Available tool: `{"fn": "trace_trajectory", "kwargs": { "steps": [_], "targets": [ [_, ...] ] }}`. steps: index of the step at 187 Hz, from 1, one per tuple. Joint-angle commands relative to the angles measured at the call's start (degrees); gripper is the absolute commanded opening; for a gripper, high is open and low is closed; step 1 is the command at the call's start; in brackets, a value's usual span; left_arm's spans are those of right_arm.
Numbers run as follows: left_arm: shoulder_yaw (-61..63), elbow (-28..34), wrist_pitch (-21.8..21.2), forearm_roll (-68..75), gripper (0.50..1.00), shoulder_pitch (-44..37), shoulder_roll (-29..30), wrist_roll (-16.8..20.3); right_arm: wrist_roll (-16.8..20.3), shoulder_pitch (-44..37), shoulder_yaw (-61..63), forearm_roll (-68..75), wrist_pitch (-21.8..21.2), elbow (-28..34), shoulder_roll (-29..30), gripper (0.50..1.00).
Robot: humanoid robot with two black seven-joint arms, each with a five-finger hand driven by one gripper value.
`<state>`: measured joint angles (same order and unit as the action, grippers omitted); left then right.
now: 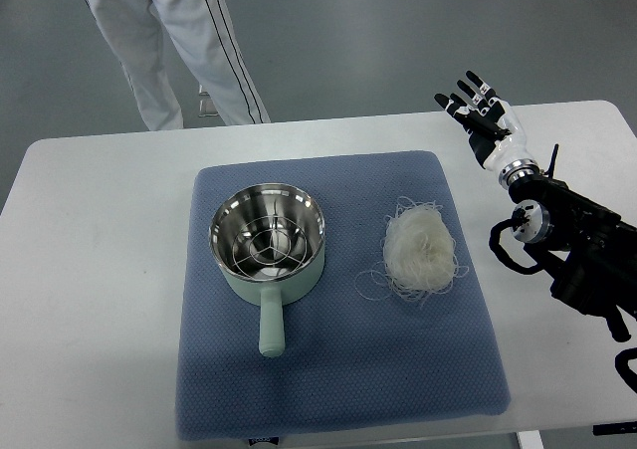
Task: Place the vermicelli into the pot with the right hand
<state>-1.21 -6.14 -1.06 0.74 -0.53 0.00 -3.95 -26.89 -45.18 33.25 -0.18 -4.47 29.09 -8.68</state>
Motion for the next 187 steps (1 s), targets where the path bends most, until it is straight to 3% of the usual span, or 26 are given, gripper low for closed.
{"fn": "trace_trajectory", "kwargs": {
  "steps": [1,141,187],
  "targets": [
    [0.1,0.0,0.0,0.1,1.000,0.0,0.0,0.0,0.0,0.0,0.1,0.0,0.0,0.0,0.0,0.924],
    [0.0,0.0,0.0,0.1,1.000,0.4,0.0,0.0,0.4,-1.8,-0.3,-1.1,0.1,1.7,-2.8,0.924],
    [0.0,0.0,0.0,0.1,1.000,0.4,0.0,0.0,0.4,-2.7,-0.5,-21.0,0.5,8.9,-9.9,0.921]
  ]
}}
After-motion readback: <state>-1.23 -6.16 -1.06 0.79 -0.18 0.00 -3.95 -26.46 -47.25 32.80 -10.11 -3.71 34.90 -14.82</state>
